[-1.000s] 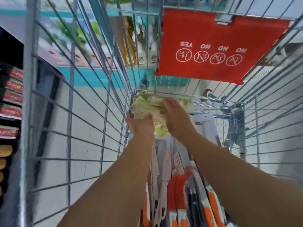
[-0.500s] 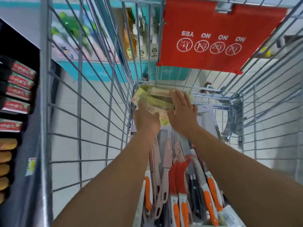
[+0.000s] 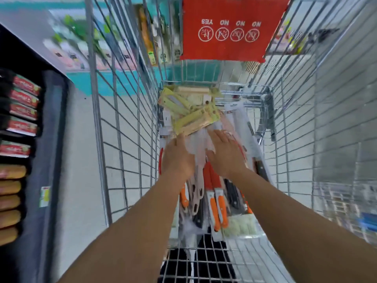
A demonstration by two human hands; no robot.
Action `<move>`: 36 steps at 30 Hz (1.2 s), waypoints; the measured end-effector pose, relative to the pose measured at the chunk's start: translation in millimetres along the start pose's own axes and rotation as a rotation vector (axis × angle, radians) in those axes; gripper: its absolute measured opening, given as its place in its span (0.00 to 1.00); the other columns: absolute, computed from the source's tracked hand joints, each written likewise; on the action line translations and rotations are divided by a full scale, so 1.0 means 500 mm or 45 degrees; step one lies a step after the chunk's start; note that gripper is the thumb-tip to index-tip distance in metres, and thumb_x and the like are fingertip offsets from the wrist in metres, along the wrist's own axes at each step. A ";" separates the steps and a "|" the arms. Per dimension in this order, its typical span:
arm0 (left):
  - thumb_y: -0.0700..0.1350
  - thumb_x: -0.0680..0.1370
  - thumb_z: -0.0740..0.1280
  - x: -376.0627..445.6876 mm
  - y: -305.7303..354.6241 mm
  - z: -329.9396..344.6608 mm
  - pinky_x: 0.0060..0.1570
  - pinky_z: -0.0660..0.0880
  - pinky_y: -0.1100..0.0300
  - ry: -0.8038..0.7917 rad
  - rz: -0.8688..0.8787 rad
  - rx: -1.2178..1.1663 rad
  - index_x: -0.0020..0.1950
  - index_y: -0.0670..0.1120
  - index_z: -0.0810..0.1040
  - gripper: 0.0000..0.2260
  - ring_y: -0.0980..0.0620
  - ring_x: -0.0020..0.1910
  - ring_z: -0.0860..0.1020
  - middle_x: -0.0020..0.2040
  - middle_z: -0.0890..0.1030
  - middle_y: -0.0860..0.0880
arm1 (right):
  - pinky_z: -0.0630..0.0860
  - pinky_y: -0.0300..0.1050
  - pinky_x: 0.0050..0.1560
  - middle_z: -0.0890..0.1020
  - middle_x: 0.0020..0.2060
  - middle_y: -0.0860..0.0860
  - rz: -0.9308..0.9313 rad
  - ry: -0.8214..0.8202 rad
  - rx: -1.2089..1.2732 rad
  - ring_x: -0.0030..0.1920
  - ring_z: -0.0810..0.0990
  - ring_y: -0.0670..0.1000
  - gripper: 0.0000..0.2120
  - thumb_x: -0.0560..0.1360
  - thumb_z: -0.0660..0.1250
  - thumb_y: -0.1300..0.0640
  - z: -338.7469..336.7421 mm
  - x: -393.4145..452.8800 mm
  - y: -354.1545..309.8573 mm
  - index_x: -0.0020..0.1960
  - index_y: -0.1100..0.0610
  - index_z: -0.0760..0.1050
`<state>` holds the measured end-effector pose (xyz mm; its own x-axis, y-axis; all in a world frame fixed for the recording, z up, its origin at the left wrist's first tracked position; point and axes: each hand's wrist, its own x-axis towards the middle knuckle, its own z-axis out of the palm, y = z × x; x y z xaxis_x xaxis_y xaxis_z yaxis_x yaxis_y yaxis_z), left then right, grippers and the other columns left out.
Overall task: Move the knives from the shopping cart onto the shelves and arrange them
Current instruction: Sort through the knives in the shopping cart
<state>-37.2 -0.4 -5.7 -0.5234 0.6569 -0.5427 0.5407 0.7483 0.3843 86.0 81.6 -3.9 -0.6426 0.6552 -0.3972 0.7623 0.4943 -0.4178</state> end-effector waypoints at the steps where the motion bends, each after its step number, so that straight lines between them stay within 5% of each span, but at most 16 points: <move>1: 0.46 0.77 0.66 -0.019 -0.007 0.012 0.65 0.68 0.46 0.017 0.004 -0.011 0.77 0.46 0.52 0.33 0.41 0.71 0.63 0.74 0.62 0.42 | 0.54 0.53 0.75 0.59 0.76 0.55 0.002 0.003 0.002 0.76 0.56 0.56 0.28 0.79 0.56 0.53 0.008 -0.019 0.001 0.77 0.56 0.55; 4: 0.43 0.76 0.67 -0.079 -0.024 0.045 0.69 0.66 0.51 0.060 -0.055 -0.018 0.78 0.48 0.44 0.39 0.45 0.77 0.52 0.79 0.46 0.47 | 0.55 0.52 0.75 0.60 0.75 0.56 0.032 -0.051 0.061 0.75 0.57 0.56 0.28 0.79 0.56 0.54 0.029 -0.072 0.000 0.77 0.56 0.55; 6: 0.40 0.75 0.69 -0.117 -0.039 0.076 0.62 0.71 0.52 0.097 -0.089 0.009 0.77 0.53 0.34 0.48 0.47 0.77 0.51 0.77 0.35 0.53 | 0.53 0.51 0.75 0.58 0.76 0.54 0.043 -0.125 0.073 0.76 0.53 0.55 0.28 0.80 0.57 0.55 0.047 -0.105 0.003 0.77 0.56 0.53; 9: 0.36 0.72 0.69 -0.159 -0.053 0.112 0.56 0.73 0.42 0.025 -0.286 -0.022 0.76 0.58 0.35 0.50 0.39 0.68 0.67 0.78 0.50 0.46 | 0.54 0.51 0.75 0.53 0.77 0.51 0.033 -0.228 0.019 0.77 0.50 0.54 0.30 0.80 0.58 0.52 0.072 -0.141 0.014 0.78 0.53 0.50; 11: 0.39 0.75 0.67 -0.179 -0.052 0.122 0.65 0.64 0.37 -0.073 -0.465 0.020 0.77 0.57 0.44 0.41 0.38 0.73 0.58 0.77 0.52 0.45 | 0.55 0.50 0.74 0.50 0.78 0.50 0.044 -0.314 0.001 0.77 0.51 0.53 0.30 0.81 0.57 0.51 0.081 -0.158 0.025 0.79 0.52 0.47; 14: 0.41 0.78 0.65 -0.191 -0.046 0.133 0.69 0.58 0.35 -0.050 -0.528 -0.030 0.77 0.60 0.45 0.37 0.39 0.76 0.50 0.78 0.44 0.46 | 0.54 0.49 0.75 0.46 0.78 0.50 -0.001 -0.429 -0.055 0.77 0.49 0.53 0.31 0.81 0.56 0.51 0.092 -0.184 0.040 0.79 0.52 0.45; 17: 0.36 0.79 0.60 -0.193 -0.038 0.138 0.63 0.67 0.42 -0.006 -0.595 -0.091 0.75 0.66 0.38 0.40 0.36 0.73 0.56 0.77 0.46 0.42 | 0.53 0.49 0.75 0.44 0.78 0.49 -0.069 -0.477 -0.076 0.77 0.48 0.53 0.31 0.81 0.56 0.52 0.098 -0.197 0.052 0.79 0.51 0.44; 21: 0.34 0.76 0.62 -0.204 -0.033 0.148 0.60 0.71 0.43 0.048 -0.617 0.016 0.77 0.57 0.39 0.41 0.35 0.67 0.61 0.73 0.55 0.39 | 0.53 0.49 0.75 0.43 0.78 0.48 -0.095 -0.487 -0.034 0.77 0.47 0.53 0.34 0.80 0.60 0.57 0.102 -0.199 0.057 0.79 0.50 0.45; 25: 0.34 0.75 0.65 -0.215 -0.036 0.140 0.57 0.72 0.45 0.068 -0.656 -0.048 0.77 0.55 0.39 0.43 0.35 0.67 0.62 0.71 0.57 0.38 | 0.59 0.49 0.73 0.47 0.78 0.48 -0.019 -0.364 0.034 0.76 0.53 0.54 0.32 0.77 0.61 0.62 0.108 -0.203 0.057 0.77 0.52 0.52; 31: 0.36 0.77 0.64 -0.230 -0.037 0.094 0.55 0.73 0.49 0.172 -0.712 -0.013 0.71 0.41 0.60 0.24 0.40 0.63 0.71 0.67 0.68 0.39 | 0.56 0.49 0.74 0.53 0.77 0.50 -0.071 -0.252 0.030 0.76 0.54 0.54 0.28 0.78 0.61 0.58 0.109 -0.195 0.038 0.76 0.54 0.57; 36: 0.35 0.76 0.63 -0.224 -0.014 0.048 0.50 0.76 0.51 0.316 -0.560 -0.191 0.63 0.46 0.67 0.17 0.43 0.57 0.76 0.58 0.75 0.45 | 0.63 0.49 0.71 0.71 0.67 0.54 -0.206 -0.148 0.270 0.68 0.67 0.55 0.21 0.78 0.64 0.57 0.107 -0.182 0.002 0.70 0.57 0.67</move>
<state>33.3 -81.6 34.2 -0.8299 0.2660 -0.4904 0.1441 0.9514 0.2722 141.2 -8.0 -11.9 -0.7686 0.5015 -0.3972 0.6236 0.4488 -0.6401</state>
